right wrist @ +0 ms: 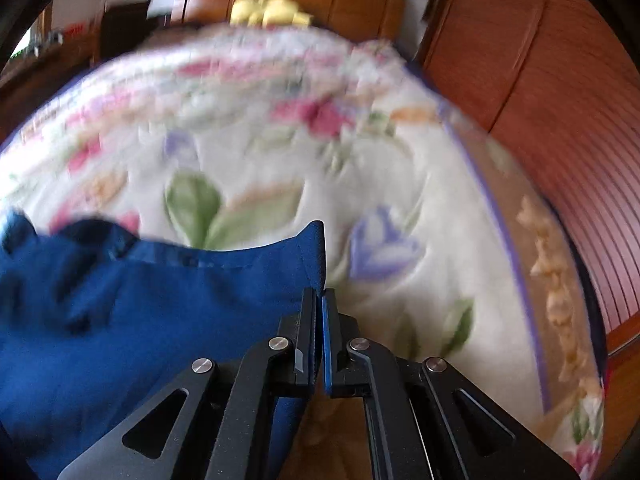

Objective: Fold large clothes

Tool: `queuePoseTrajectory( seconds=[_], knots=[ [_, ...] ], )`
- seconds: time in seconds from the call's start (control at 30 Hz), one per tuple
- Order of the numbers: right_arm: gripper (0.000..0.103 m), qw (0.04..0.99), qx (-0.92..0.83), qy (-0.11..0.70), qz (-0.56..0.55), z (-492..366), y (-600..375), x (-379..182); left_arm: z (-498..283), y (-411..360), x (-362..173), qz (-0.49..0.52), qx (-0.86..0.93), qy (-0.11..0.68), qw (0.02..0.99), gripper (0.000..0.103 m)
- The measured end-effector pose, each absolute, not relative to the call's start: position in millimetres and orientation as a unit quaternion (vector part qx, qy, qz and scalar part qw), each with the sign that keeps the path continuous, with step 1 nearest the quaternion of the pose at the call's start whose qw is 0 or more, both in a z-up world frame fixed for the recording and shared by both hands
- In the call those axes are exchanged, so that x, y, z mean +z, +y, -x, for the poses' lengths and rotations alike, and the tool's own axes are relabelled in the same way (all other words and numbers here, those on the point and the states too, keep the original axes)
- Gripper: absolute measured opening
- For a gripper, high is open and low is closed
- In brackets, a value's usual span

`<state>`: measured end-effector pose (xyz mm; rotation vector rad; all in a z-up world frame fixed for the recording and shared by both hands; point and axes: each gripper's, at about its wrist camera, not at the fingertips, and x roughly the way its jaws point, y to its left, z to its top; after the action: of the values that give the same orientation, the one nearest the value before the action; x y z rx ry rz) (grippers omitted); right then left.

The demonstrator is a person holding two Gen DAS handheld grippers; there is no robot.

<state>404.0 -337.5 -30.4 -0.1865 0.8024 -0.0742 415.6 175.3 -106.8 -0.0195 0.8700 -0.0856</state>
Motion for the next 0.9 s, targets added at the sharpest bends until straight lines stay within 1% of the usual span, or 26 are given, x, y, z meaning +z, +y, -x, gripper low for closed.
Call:
queuePoseTrajectory(
  seconds=[0.03, 0.07, 0.1, 0.13, 0.17, 0.2, 0.23, 0.27, 0.3, 0.33, 0.43, 0.57, 0.6, 0.63, 0.67, 0.73, 0.8, 0.9],
  knots=[
    [0.002, 0.915, -0.039, 0.392, 0.090, -401.5, -336.4, -33.9, -414.6, 174.1, -106.4, 0.004, -0.042, 0.424, 0.905, 0.004],
    [0.002, 0.914, -0.037, 0.394, 0.087, -398.4, -335.1, -35.6, -413.9, 172.1, -106.6, 0.000, -0.047, 0.425, 0.904, 0.016],
    [0.006, 0.914, -0.034, 0.396, 0.083, -394.1, -334.1, -36.7, -413.2, 169.7, -107.4, -0.002, -0.056, 0.428, 0.902, 0.023],
    [0.011, 0.914, -0.033, 0.397, 0.080, -389.1, -333.1, -36.8, -413.3, 167.2, -110.6, -0.004, -0.066, 0.432, 0.900, 0.033],
    [0.013, 0.914, -0.035, 0.396, 0.081, -384.4, -332.1, -36.2, -414.2, 164.4, -113.1, -0.005, -0.068, 0.435, 0.898, 0.034],
    [0.019, 0.915, -0.031, 0.394, 0.084, -377.4, -329.8, -34.4, -416.7, 162.1, -119.1, -0.007, -0.070, 0.443, 0.894, 0.035],
    [0.028, 0.916, -0.025, 0.390, 0.088, -369.6, -327.2, -30.8, -419.6, 159.3, -125.0, -0.009, -0.071, 0.451, 0.890, 0.038],
    [0.032, 0.918, -0.018, 0.384, 0.093, -359.4, -323.6, -28.0, -420.8, 158.1, -129.2, -0.010, -0.071, 0.456, 0.887, 0.040],
    [0.039, 0.920, -0.012, 0.380, 0.099, -351.2, -319.1, -24.3, -426.2, 156.7, -138.4, -0.008, -0.074, 0.466, 0.882, 0.040],
    [0.043, 0.921, -0.004, 0.376, 0.104, -342.7, -315.7, -22.0, -431.1, 155.7, -146.3, -0.004, -0.077, 0.474, 0.877, 0.040],
    [0.045, 0.922, 0.012, 0.370, 0.113, -318.3, -310.8, -18.4, -443.3, 151.4, -166.5, 0.013, -0.088, 0.498, 0.863, 0.040],
    [0.045, 0.926, 0.035, 0.364, 0.098, -291.7, -306.7, -17.6, -449.3, 151.7, -168.9, 0.046, -0.084, 0.490, 0.866, 0.040],
    [0.045, 0.925, 0.043, 0.365, 0.096, -286.8, -305.4, -19.2, -449.6, 150.1, -168.3, 0.049, -0.089, 0.490, 0.866, 0.037],
    [0.045, 0.925, 0.046, 0.365, 0.095, -280.6, -304.2, -20.2, -450.2, 147.9, -168.2, 0.054, -0.105, 0.493, 0.862, 0.019],
    [0.045, 0.925, 0.051, 0.365, 0.094, -275.5, -303.3, -21.4, -450.2, 146.0, -167.7, 0.055, -0.112, 0.495, 0.860, 0.011],
    [0.045, 0.925, 0.058, 0.365, 0.089, -267.1, -302.7, -21.8, -446.5, 142.6, -159.6, 0.037, -0.111, 0.484, 0.867, 0.007],
    [0.045, 0.925, 0.064, 0.366, 0.086, -263.5, -302.6, -20.0, -442.8, 145.9, -141.9, 0.012, -0.077, 0.451, 0.889, 0.006],
    [0.045, 0.926, 0.069, 0.363, 0.079, -253.3, -301.1, -17.3, -443.6, 166.1, -111.3, 0.027, -0.043, 0.415, 0.908, 0.006]
  ],
)
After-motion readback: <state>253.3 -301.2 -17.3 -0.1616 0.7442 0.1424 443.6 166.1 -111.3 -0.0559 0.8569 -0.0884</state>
